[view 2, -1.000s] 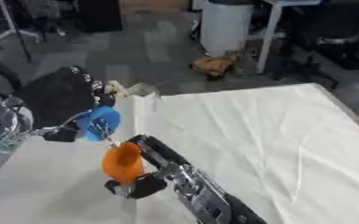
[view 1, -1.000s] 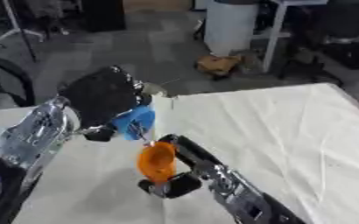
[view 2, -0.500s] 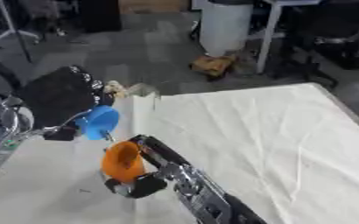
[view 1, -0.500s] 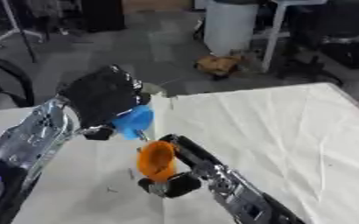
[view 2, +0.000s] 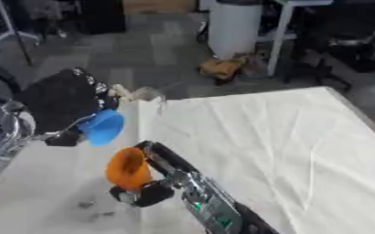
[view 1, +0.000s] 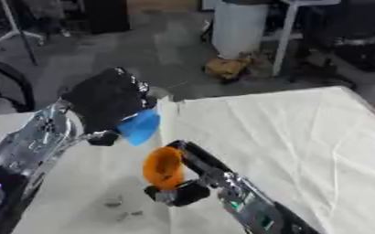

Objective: Pour the contents of one cup into another cup.

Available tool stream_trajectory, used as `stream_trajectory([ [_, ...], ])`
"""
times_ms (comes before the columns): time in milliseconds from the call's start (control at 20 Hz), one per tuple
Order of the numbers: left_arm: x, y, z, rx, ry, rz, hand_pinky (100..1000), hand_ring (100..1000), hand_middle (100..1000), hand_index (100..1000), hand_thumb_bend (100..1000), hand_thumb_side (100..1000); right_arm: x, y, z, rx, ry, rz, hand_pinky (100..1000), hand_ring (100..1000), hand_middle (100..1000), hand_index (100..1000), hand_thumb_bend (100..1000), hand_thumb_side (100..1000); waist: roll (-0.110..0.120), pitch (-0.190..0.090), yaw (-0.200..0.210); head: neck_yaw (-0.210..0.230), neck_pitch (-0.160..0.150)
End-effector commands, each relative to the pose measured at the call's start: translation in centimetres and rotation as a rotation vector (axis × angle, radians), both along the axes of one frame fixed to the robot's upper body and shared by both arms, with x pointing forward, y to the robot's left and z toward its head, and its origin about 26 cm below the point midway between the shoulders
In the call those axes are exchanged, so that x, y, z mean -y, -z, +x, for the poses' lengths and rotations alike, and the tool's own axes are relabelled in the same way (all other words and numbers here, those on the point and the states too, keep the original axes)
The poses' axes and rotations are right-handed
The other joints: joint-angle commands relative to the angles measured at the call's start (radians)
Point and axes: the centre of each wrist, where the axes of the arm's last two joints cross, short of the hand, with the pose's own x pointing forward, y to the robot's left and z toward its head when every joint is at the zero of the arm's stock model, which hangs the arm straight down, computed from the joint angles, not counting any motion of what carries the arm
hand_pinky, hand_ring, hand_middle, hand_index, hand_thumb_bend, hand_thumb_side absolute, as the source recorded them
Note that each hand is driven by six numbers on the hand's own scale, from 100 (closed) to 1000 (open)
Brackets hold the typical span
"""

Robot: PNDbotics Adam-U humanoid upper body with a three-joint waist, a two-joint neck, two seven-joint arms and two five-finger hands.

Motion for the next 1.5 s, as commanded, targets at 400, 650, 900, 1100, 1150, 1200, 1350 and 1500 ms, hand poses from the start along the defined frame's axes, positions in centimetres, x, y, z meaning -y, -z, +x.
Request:
stream_trajectory([
  [400, 0.5, -1.7, -0.5, 0.061, 0.020, 0.001, 409, 126, 100, 548, 225, 100, -0.3, -0.9, 0.1, 0.015, -0.007, 0.022, 803, 683, 394, 488, 315, 164, 0.000, -0.022, 0.000, -0.004, -0.013],
  [650, 0.8, -1.7, -0.7, 0.076, 0.028, 0.019, 411, 125, 100, 547, 223, 100, -0.4, -0.8, 0.1, 0.012, -0.008, 0.022, 803, 683, 394, 488, 312, 164, 0.001, -0.022, 0.001, -0.006, -0.012],
  [900, 1.1, -1.5, -0.8, 0.078, 0.041, 0.041, 413, 126, 100, 544, 224, 100, -0.3, -0.8, 0.1, 0.010, -0.008, 0.024, 803, 683, 395, 488, 307, 166, 0.003, -0.023, 0.000, -0.006, -0.012],
  [1100, 1.3, -1.4, -0.8, 0.077, 0.046, 0.049, 414, 127, 100, 543, 224, 100, -0.3, -0.7, 0.1, 0.007, -0.007, 0.024, 803, 683, 395, 488, 304, 166, 0.004, -0.023, 0.000, -0.007, -0.011],
  [1150, 1.4, -1.3, -0.8, 0.076, 0.049, 0.053, 415, 128, 100, 542, 224, 100, -0.3, -0.7, 0.1, 0.006, -0.007, 0.025, 803, 683, 395, 488, 303, 167, 0.004, -0.023, 0.001, -0.008, -0.010],
  [1200, 1.4, -1.2, -0.8, 0.075, 0.052, 0.057, 415, 128, 100, 542, 223, 100, -0.3, -0.7, 0.1, 0.007, -0.007, 0.025, 803, 683, 395, 488, 303, 167, 0.005, -0.023, 0.001, -0.008, -0.010],
  [1350, 1.7, -1.1, -0.8, 0.072, 0.061, 0.069, 417, 129, 100, 541, 222, 100, -0.3, -0.7, 0.1, 0.005, -0.006, 0.025, 803, 683, 395, 488, 301, 168, 0.005, -0.022, 0.001, -0.011, -0.010],
  [1500, 1.9, -0.9, -0.9, 0.069, 0.068, 0.080, 417, 129, 100, 539, 223, 100, -0.2, -0.6, 0.1, 0.002, -0.003, 0.025, 802, 683, 395, 488, 300, 169, 0.006, -0.022, 0.001, -0.012, -0.010],
])
